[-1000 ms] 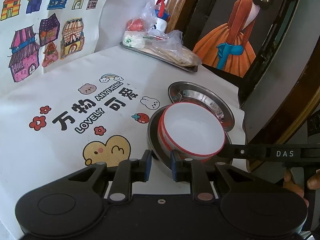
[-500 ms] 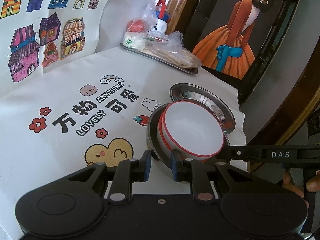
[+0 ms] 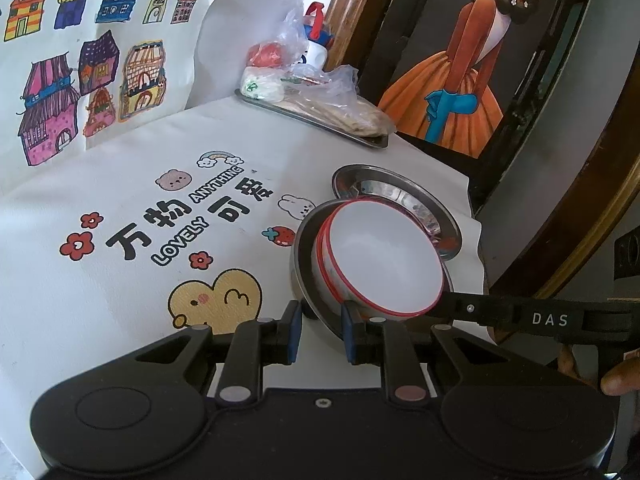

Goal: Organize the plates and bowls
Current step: 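Carry the nested bowl stack with both grippers toward the steel plates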

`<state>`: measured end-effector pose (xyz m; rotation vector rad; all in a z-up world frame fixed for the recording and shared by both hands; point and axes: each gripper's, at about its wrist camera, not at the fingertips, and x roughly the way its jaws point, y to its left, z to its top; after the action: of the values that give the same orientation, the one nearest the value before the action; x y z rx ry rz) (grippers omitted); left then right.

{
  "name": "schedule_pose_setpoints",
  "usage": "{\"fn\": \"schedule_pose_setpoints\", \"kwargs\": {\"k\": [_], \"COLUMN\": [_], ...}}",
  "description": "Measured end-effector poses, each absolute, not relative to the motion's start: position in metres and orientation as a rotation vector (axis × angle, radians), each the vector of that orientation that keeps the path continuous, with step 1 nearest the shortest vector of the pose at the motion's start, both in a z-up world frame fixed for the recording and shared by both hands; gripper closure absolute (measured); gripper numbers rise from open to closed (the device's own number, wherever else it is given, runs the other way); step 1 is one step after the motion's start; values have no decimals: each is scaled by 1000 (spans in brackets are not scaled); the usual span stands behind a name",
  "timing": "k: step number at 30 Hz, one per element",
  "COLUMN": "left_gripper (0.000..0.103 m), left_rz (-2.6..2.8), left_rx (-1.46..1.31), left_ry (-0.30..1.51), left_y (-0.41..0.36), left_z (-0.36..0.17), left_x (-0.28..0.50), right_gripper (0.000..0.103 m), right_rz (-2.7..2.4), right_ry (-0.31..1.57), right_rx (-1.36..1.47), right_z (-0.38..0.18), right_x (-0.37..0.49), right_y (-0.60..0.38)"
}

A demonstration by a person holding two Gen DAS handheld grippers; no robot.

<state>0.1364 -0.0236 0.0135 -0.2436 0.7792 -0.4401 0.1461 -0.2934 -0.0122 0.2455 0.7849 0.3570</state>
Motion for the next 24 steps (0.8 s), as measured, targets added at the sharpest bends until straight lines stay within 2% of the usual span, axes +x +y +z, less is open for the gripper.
{"fn": "schedule_pose_setpoints", "kwargs": {"k": [24], "left_gripper": [82], "left_rz": [-454], "left_rx": [-203], "left_ry": [756], "left_y": [-34], "left_z": [19], "left_x": [129], "right_gripper": [79], "right_rz": [357], "right_ry": [755], "right_rx": [230], "right_z": [-11], "right_x": [133], "right_y": [-297]}}
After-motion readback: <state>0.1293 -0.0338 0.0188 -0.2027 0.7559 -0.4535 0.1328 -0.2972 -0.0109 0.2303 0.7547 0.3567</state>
